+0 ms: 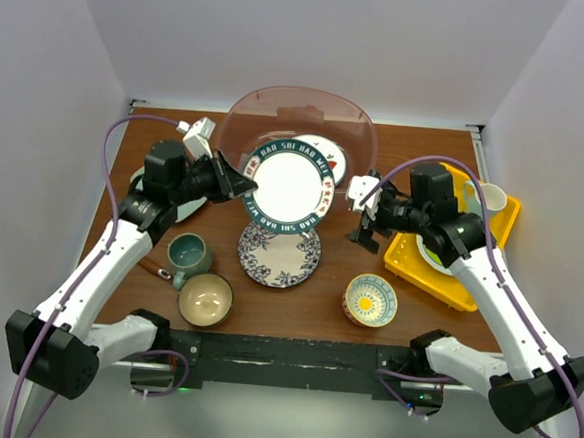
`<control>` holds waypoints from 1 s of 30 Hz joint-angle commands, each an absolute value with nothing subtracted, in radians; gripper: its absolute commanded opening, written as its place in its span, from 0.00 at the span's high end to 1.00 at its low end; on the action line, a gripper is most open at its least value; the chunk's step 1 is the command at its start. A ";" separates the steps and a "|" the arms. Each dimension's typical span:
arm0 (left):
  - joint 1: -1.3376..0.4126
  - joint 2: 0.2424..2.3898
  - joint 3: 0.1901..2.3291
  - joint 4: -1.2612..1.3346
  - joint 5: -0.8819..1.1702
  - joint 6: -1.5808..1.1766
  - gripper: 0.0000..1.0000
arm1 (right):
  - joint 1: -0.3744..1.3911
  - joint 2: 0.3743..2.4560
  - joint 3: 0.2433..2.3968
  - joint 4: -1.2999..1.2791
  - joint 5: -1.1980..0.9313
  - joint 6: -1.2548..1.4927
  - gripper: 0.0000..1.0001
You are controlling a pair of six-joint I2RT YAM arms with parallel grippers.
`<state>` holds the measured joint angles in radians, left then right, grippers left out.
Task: Place the mixed dishes into the plastic bin
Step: Place the plate in the plastic bin.
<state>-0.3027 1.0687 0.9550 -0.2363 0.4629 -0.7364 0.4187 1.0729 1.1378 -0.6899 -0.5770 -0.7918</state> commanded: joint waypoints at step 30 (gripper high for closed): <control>-0.261 1.563 1.459 -0.074 0.413 -0.709 1.00 | 0.413 1.066 1.049 -0.589 -0.566 -0.750 0.02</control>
